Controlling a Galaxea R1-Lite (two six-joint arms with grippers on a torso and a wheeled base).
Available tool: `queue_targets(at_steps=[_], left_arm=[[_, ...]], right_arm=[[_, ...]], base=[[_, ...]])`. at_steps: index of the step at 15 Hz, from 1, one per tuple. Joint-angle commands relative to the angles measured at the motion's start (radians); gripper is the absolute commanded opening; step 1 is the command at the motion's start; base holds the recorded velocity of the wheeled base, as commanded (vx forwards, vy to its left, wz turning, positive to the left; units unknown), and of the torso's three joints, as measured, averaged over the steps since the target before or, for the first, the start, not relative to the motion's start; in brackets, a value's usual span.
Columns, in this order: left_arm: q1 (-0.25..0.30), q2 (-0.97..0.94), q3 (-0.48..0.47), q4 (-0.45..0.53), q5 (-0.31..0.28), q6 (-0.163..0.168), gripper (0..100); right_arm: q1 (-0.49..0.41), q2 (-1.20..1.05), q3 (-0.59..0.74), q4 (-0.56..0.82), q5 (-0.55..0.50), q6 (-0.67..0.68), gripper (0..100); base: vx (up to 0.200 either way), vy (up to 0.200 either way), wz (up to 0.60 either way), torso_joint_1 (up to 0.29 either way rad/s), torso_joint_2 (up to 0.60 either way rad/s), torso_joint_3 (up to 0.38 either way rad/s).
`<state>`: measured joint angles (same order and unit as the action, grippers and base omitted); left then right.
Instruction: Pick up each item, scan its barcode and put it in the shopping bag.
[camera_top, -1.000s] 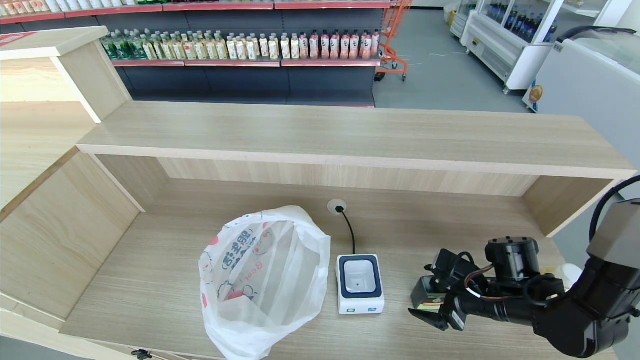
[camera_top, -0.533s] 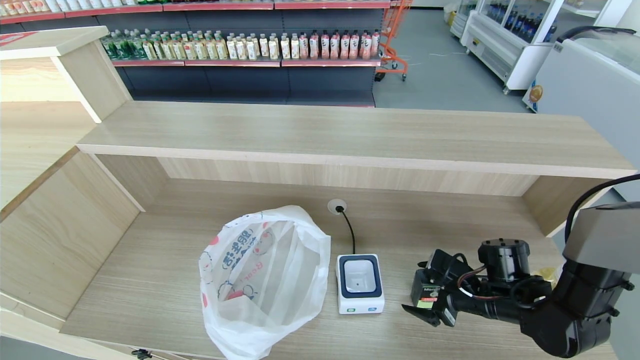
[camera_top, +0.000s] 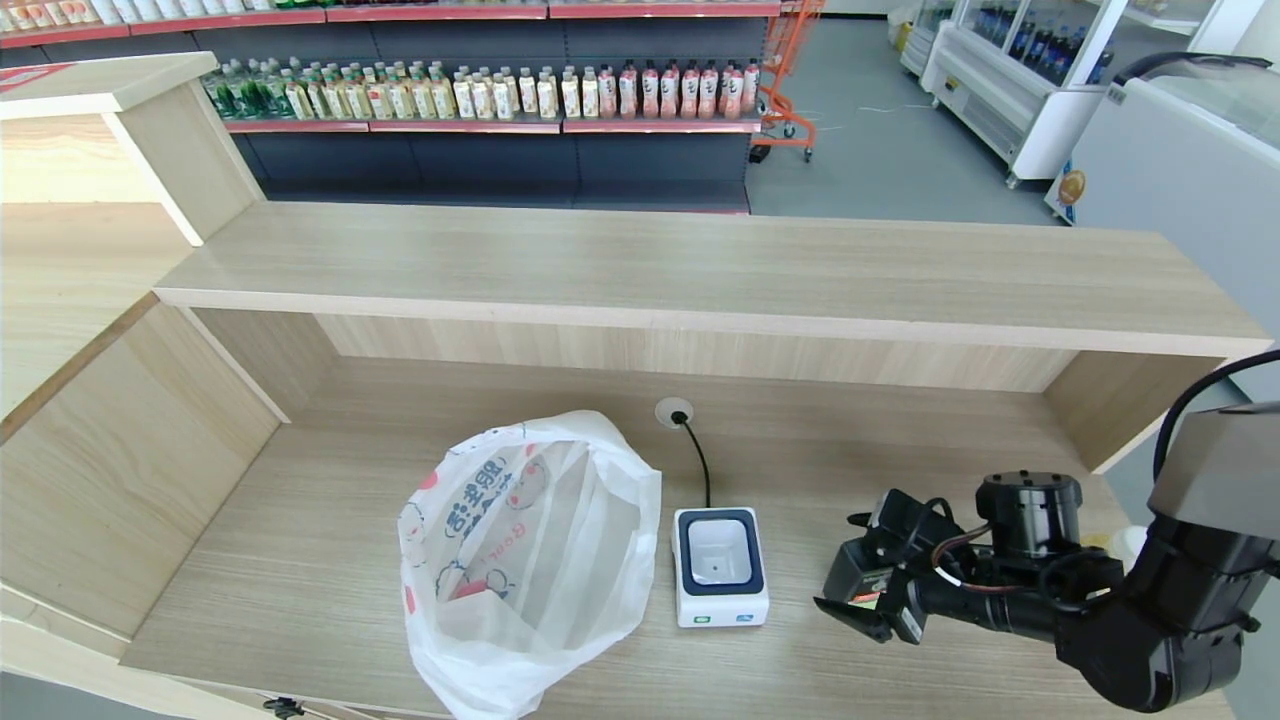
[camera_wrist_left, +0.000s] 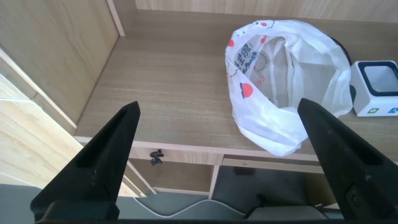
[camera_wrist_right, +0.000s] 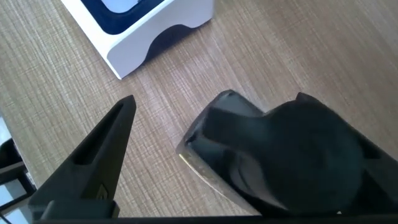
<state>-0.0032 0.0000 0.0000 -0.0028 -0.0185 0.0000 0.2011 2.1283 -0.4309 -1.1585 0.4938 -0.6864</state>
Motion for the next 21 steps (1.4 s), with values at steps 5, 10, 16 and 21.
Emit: queue_targets(at_steps=[5, 10, 16, 21], left_arm=[[0.0, 0.002, 0.0, 0.0, 0.0, 0.0, 100], [0.0, 0.002, 0.0, 0.0, 0.0, 0.0, 100], [0.0, 0.002, 0.0, 0.0, 0.0, 0.0, 100], [0.0, 0.002, 0.0, 0.0, 0.0, 0.0, 100]], right_arm=[[-0.025, -0.053, 0.014, 0.0, -0.004, 0.004, 100], [-0.06, -0.01, 0.003, 0.011, -0.023, -0.076, 100], [-0.052, 0.059, -0.049, 0.0, 0.069, -0.078, 100], [-0.057, 0.068, -0.035, 0.0, 0.077, -0.108, 0]], base=[[0.0, 0.0, 0.0, 0.0, 0.0, 0.0], [0.0, 0.0, 0.0, 0.0, 0.0, 0.0], [0.0, 0.0, 0.0, 0.0, 0.0, 0.0], [0.0, 0.0, 0.0, 0.0, 0.0, 0.0]])
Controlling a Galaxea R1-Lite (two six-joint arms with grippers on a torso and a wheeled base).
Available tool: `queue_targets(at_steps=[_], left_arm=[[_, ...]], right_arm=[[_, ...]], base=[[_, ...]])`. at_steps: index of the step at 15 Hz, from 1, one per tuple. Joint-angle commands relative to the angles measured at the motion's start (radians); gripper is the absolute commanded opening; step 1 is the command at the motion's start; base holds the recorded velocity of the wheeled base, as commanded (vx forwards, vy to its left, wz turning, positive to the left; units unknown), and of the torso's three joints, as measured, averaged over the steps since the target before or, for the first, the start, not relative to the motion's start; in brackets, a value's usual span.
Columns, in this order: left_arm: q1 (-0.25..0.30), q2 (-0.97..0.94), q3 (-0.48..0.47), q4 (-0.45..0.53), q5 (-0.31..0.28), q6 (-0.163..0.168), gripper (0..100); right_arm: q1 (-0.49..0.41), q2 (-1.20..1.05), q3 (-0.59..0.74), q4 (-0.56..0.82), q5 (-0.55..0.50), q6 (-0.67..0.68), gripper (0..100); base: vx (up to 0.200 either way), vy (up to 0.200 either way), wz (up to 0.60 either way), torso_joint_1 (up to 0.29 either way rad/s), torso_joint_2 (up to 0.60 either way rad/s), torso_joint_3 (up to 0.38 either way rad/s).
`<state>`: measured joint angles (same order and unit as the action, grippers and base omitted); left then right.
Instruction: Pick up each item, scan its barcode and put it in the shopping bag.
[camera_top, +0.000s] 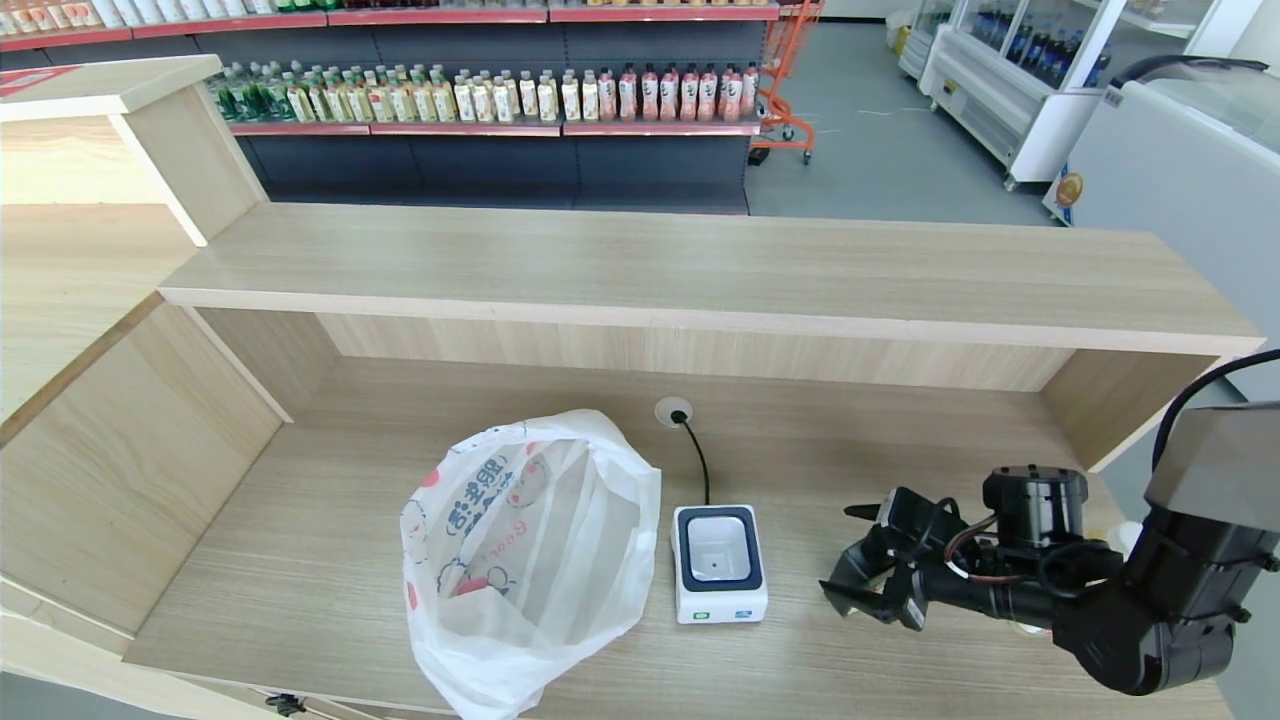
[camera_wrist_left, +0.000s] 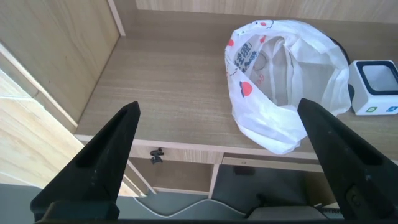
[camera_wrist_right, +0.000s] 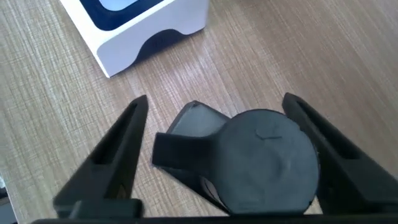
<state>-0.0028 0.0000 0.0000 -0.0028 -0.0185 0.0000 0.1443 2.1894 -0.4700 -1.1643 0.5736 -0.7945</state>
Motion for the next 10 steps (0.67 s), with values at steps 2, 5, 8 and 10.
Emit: queue_targets(at_steps=[2, 5, 8, 10], left_arm=[[0.0, 0.002, 0.0, 0.0, 0.0, 0.0, 100], [0.0, 0.002, 0.0, 0.0, 0.0, 0.0, 100], [0.0, 0.002, 0.0, 0.0, 0.0, 0.0, 100], [0.0, 0.002, 0.0, 0.0, 0.0, 0.0, 100]], right_arm=[[-0.003, -0.005, 0.034, 0.005, -0.003, -0.002, 0], [-0.011, -0.017, 0.047, 0.005, -0.003, -0.002, 0], [-0.009, -0.059, 0.044, 0.003, 0.0, 0.0, 0], [-0.009, -0.125, 0.045, -0.005, 0.022, 0.008, 0]], base=[[0.0, 0.0, 0.0, 0.0, 0.0, 0.0], [0.0, 0.0, 0.0, 0.0, 0.0, 0.0], [0.0, 0.0, 0.0, 0.0, 0.0, 0.0], [0.0, 0.0, 0.0, 0.0, 0.0, 0.0]])
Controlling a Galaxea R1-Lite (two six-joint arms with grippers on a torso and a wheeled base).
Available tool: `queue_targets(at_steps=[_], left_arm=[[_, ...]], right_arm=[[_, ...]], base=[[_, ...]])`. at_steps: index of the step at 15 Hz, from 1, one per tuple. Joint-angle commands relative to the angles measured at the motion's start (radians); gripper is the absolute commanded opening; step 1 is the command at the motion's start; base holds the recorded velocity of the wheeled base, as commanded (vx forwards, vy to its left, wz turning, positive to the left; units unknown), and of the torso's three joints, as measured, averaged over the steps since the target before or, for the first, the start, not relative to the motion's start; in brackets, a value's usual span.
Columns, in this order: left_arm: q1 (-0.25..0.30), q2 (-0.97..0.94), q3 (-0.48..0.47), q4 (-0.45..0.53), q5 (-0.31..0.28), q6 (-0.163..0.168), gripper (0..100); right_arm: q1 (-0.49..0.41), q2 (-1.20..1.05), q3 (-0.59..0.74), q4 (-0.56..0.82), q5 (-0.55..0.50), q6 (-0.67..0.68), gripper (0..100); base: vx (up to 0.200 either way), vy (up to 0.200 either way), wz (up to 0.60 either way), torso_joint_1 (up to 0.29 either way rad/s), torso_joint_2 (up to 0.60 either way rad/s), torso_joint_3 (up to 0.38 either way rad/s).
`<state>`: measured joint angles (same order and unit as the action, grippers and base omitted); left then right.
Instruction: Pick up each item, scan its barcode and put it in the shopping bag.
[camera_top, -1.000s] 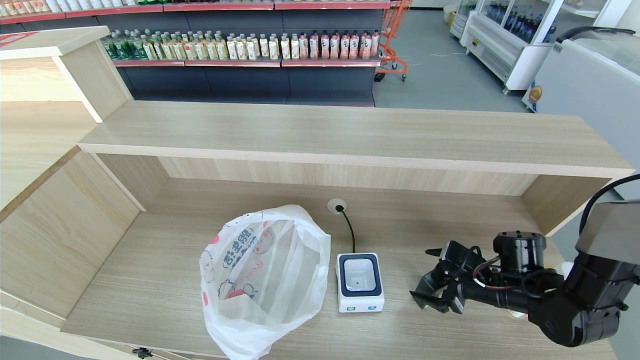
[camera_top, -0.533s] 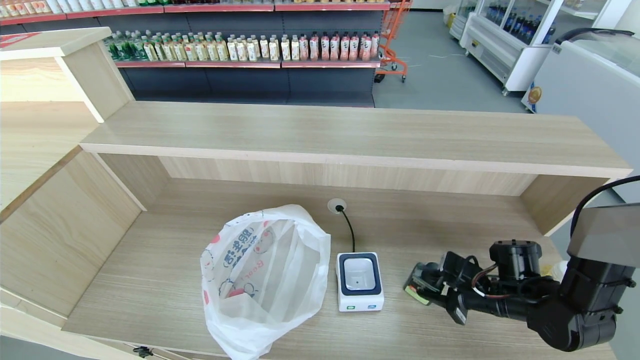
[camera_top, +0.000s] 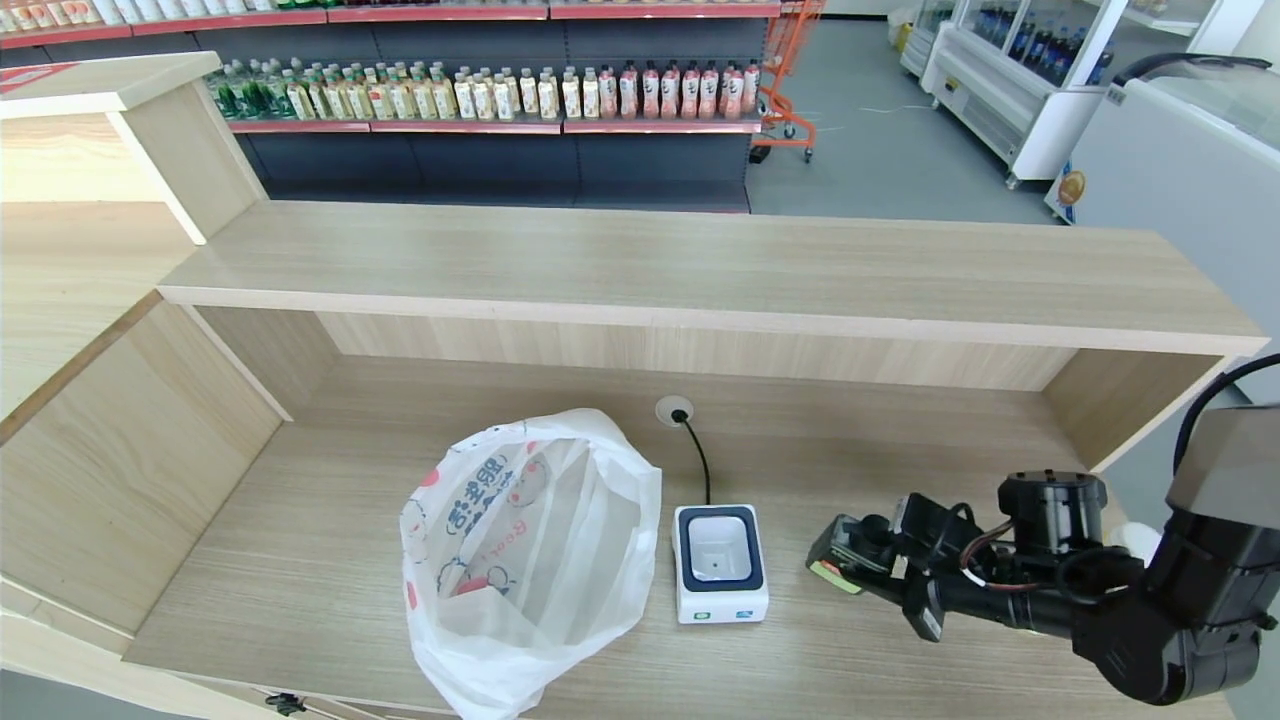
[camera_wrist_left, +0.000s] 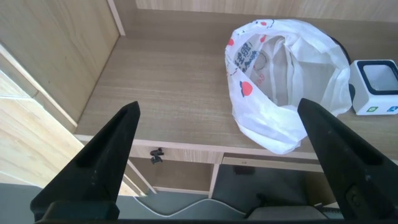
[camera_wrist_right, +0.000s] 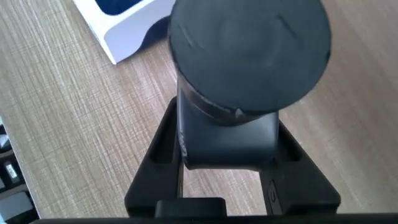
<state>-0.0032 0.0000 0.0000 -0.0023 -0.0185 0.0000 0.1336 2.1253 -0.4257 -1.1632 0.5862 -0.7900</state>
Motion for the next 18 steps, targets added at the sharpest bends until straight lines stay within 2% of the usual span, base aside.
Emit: queue_targets(at_steps=[1, 4, 5, 7, 8, 9, 11, 12, 14, 16, 17, 18], left_arm=[[0.0, 0.002, 0.0, -0.001, 0.0, 0.0, 100], [0.0, 0.002, 0.0, -0.001, 0.0, 0.0, 100], [0.0, 0.002, 0.0, -0.001, 0.0, 0.0, 100], [0.0, 0.002, 0.0, -0.001, 0.0, 0.0, 100], [0.0, 0.002, 0.0, -0.001, 0.0, 0.0, 100], [0.0, 0.002, 0.0, -0.001, 0.0, 0.0, 100], [0.0, 0.002, 0.0, -0.001, 0.0, 0.0, 100], [0.0, 0.002, 0.0, -0.001, 0.0, 0.0, 100], [0.0, 0.002, 0.0, -0.001, 0.0, 0.0, 100], [0.0, 0.002, 0.0, -0.001, 0.0, 0.0, 100], [0.0, 0.002, 0.0, -0.001, 0.0, 0.0, 100], [0.0, 0.002, 0.0, -0.001, 0.0, 0.0, 100]], right_arm=[[0.0, -0.131, 0.007, 0.004, 0.026, 0.005, 0], [0.006, -0.406, 0.101, 0.089, 0.035, -0.055, 0], [0.006, -0.462, 0.104, 0.134, 0.057, -0.175, 0], [-0.023, -0.502, 0.102, 0.148, 0.095, -0.505, 0], [-0.023, -0.498, 0.105, 0.155, 0.162, -0.598, 0], [-0.017, -0.476, 0.107, 0.165, 0.287, -0.741, 0], [-0.009, -0.439, 0.105, 0.174, 0.402, -1.039, 0], [0.008, -0.418, 0.099, 0.201, 0.452, -1.167, 0], [0.098, -0.361, 0.076, 0.312, 0.475, -1.39, 0], [0.155, -0.318, 0.062, 0.347, 0.48, -1.555, 0], [0.169, -0.309, 0.059, 0.347, 0.48, -1.575, 0], [0.238, -0.281, 0.042, 0.347, 0.483, -1.612, 0]], base=[[0.0, 0.0, 0.0, 0.0, 0.0, 0.0], [0.0, 0.0, 0.0, 0.0, 0.0, 0.0], [0.0, 0.0, 0.0, 0.0, 0.0, 0.0], [0.0, 0.0, 0.0, 0.0, 0.0, 0.0], [0.0, 0.0, 0.0, 0.0, 0.0, 0.0], [0.0, 0.0, 0.0, 0.0, 0.0, 0.0], [0.0, 0.0, 0.0, 0.0, 0.0, 0.0], [0.0, 0.0, 0.0, 0.0, 0.0, 0.0], [0.0, 0.0, 0.0, 0.0, 0.0, 0.0], [0.0, 0.0, 0.0, 0.0, 0.0, 0.0], [0.0, 0.0, 0.0, 0.0, 0.0, 0.0], [0.0, 0.0, 0.0, 0.0, 0.0, 0.0]])
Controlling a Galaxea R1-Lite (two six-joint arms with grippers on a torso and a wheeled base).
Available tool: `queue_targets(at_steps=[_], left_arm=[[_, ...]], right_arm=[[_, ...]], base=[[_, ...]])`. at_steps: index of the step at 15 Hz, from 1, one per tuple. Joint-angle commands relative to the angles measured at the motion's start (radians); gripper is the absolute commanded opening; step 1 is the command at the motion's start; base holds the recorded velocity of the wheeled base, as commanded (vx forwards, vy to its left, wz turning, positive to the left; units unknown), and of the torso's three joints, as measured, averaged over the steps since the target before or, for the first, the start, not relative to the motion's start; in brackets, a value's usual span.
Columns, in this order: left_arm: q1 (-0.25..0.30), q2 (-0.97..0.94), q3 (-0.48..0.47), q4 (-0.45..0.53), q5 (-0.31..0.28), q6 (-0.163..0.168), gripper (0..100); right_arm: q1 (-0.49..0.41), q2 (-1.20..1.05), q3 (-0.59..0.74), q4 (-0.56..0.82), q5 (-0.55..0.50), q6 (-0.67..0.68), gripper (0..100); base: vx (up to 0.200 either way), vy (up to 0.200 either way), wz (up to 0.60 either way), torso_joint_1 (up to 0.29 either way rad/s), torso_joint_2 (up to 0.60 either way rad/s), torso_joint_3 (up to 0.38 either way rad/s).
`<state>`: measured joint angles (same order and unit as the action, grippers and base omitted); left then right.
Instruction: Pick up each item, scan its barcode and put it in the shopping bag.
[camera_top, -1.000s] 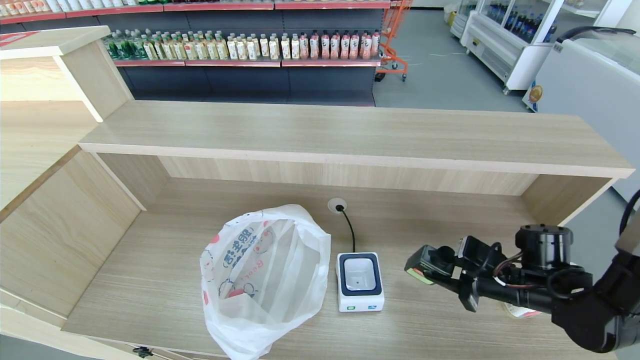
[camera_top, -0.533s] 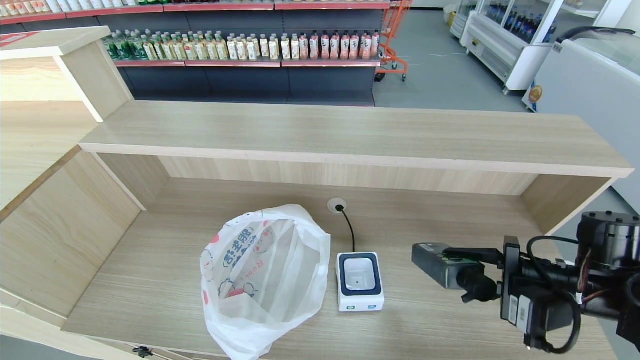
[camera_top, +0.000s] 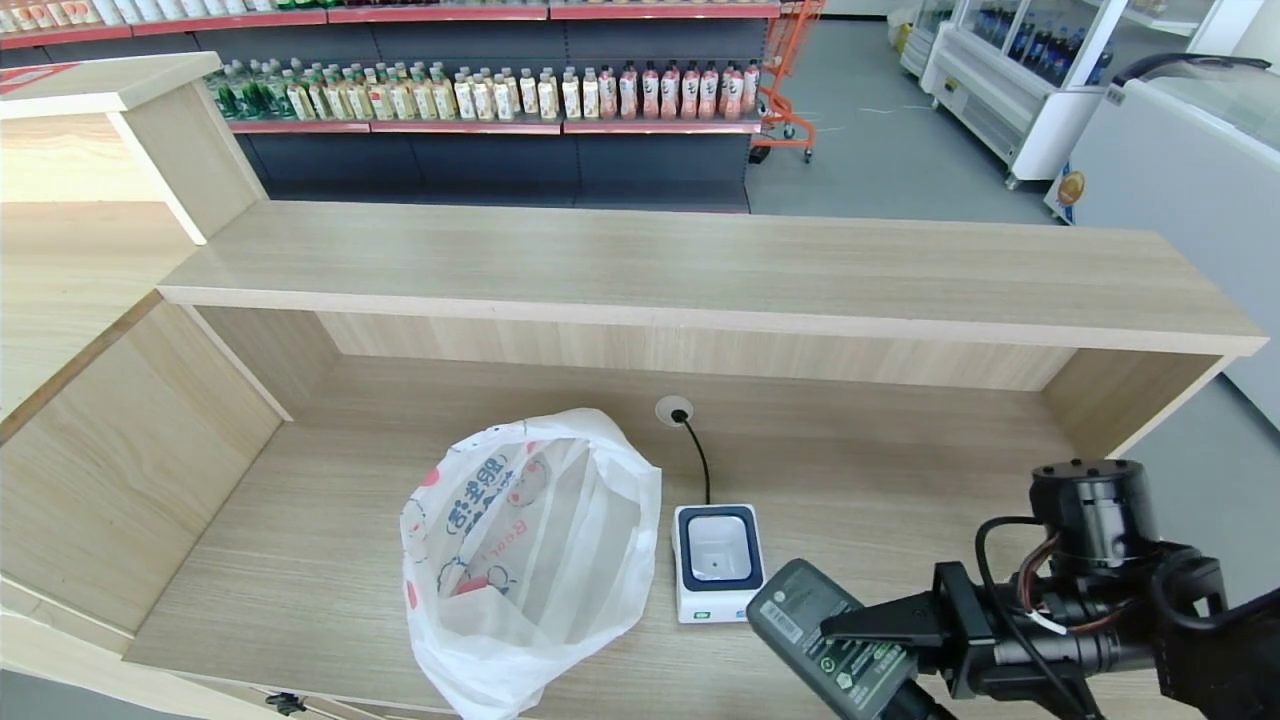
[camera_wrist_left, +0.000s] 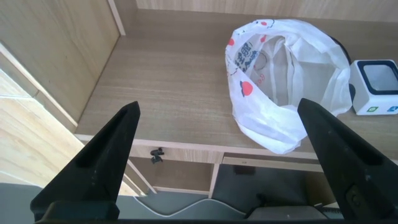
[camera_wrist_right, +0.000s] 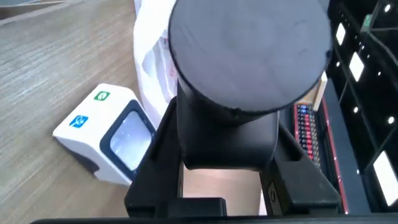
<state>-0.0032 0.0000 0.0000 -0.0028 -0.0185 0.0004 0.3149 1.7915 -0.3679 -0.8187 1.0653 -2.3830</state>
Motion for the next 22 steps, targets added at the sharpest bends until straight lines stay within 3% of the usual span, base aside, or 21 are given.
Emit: queue_targets(at_steps=[1, 5, 18, 22], left_arm=[[0.0, 0.002, 0.0, 0.0, 0.0, 0.0, 100], [0.0, 0.002, 0.0, 0.0, 0.0, 0.0, 100], [0.0, 0.002, 0.0, 0.0, 0.0, 0.0, 100], [0.0, 0.002, 0.0, 0.0, 0.0, 0.0, 100]], right_arm=[[0.115, 0.077, -0.023, 0.003, 0.002, -0.044, 0], [0.303, 0.146, -0.118, 0.0, -0.001, -0.067, 0], [0.332, 0.189, -0.189, -0.003, 0.007, -0.113, 0], [0.331, 0.201, -0.23, -0.002, 0.065, -0.14, 0]], base=[[0.0, 0.0, 0.0, 0.0, 0.0, 0.0], [0.0, 0.0, 0.0, 0.0, 0.0, 0.0], [0.0, 0.0, 0.0, 0.0, 0.0, 0.0], [0.0, 0.0, 0.0, 0.0, 0.0, 0.0]])
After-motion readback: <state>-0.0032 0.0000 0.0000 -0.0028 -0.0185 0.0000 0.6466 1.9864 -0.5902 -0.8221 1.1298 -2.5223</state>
